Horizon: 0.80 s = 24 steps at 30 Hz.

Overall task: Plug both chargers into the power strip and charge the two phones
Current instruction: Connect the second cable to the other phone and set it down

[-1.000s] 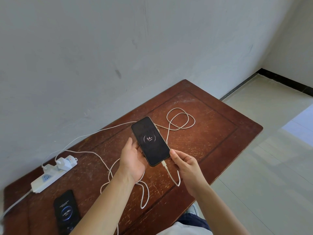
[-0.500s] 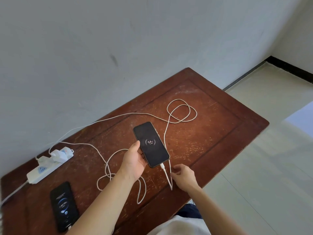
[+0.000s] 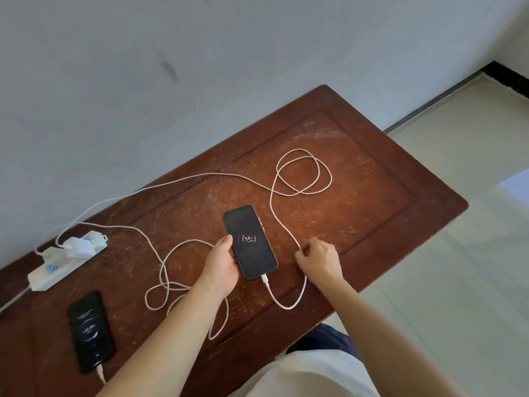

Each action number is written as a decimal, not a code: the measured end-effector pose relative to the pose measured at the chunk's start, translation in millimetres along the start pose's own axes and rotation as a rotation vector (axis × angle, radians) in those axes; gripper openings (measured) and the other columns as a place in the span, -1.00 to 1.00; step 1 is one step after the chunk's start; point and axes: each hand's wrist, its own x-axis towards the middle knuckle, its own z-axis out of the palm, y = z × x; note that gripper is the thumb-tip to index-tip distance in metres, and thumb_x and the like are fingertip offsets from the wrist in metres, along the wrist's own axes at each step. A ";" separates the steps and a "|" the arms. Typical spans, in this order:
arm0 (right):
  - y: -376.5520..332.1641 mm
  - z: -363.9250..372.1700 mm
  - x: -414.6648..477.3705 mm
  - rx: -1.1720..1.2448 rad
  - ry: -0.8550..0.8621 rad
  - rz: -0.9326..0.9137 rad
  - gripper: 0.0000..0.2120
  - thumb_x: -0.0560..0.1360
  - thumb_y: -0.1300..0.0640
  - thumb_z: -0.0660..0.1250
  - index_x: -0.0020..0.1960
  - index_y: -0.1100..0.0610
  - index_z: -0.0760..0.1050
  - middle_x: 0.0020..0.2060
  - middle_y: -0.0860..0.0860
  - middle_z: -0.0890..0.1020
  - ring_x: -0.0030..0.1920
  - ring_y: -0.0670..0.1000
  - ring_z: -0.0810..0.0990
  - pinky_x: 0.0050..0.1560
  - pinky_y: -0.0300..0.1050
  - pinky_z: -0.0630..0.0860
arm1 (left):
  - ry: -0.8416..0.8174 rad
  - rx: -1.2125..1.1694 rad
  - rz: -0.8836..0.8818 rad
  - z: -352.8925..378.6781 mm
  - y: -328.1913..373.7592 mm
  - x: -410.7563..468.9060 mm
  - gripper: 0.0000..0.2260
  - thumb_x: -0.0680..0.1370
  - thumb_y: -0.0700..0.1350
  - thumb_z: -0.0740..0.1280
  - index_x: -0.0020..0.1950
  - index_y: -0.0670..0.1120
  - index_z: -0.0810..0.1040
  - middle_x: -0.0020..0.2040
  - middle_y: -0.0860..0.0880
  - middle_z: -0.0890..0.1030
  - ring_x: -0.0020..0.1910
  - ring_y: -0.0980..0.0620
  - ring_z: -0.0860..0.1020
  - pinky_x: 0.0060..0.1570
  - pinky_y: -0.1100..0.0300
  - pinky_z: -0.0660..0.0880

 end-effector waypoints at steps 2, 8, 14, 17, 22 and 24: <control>10.0 -17.9 20.3 -0.015 0.050 0.005 -0.84 0.46 0.10 0.37 -0.05 0.17 0.63 -0.15 0.07 0.70 -0.10 0.13 0.65 -0.12 -0.07 0.52 | 0.030 0.009 -0.009 8.1 -4.8 5.1 -0.80 0.70 -0.07 0.18 0.23 -0.07 0.55 0.17 -0.12 0.66 0.15 -0.12 0.62 -0.05 -0.09 0.57; 36.8 -51.7 62.3 -0.036 0.142 0.001 -0.88 0.52 0.17 0.32 -0.04 0.19 0.61 -0.12 0.12 0.67 -0.16 0.13 0.57 -0.15 -0.14 0.36 | 0.066 0.015 -0.038 44.7 -20.0 23.3 -0.82 0.70 -0.10 0.19 0.28 -0.05 0.48 0.14 -0.07 0.62 0.13 -0.09 0.60 -0.01 -0.12 0.57; 48.2 -58.2 76.4 -0.009 0.151 -0.014 -0.87 0.54 0.15 0.32 0.02 0.16 0.60 -0.11 0.09 0.67 -0.17 0.02 0.47 -0.10 -0.14 0.38 | 0.128 0.200 0.008 75.6 -24.3 36.5 -0.84 0.71 -0.09 0.17 0.19 -0.05 0.51 0.11 -0.04 0.60 0.08 -0.05 0.59 0.18 -0.15 0.55; 48.2 -58.7 75.9 0.004 0.145 -0.026 -0.86 0.54 0.15 0.32 0.04 0.16 0.60 -0.11 0.09 0.66 -0.14 0.03 0.49 -0.05 -0.09 0.44 | 0.202 0.346 0.070 78.8 -22.7 40.4 -0.80 0.69 -0.12 0.18 -0.07 -0.06 0.54 -0.01 -0.04 0.62 -0.04 -0.02 0.60 0.10 -0.08 0.56; 49.4 -60.8 73.7 0.017 0.126 -0.023 -0.85 0.55 0.15 0.31 0.07 0.15 0.61 -0.09 0.08 0.67 -0.11 0.04 0.52 -0.01 -0.07 0.47 | 0.216 0.555 0.157 78.7 -24.4 31.5 -0.70 0.70 -0.05 0.13 -0.20 0.01 0.47 -0.06 0.01 0.56 -0.04 0.02 0.52 0.15 -0.04 0.48; 50.1 -63.0 73.4 0.035 0.101 -0.010 -0.85 0.55 0.14 0.33 0.05 0.13 0.63 -0.12 0.05 0.68 -0.08 0.07 0.59 -0.02 -0.09 0.48 | 0.164 0.630 0.199 77.8 -29.0 23.1 -0.70 0.70 -0.02 0.11 -0.18 -0.01 0.47 -0.04 0.00 0.56 -0.10 0.10 0.49 -0.02 0.13 0.43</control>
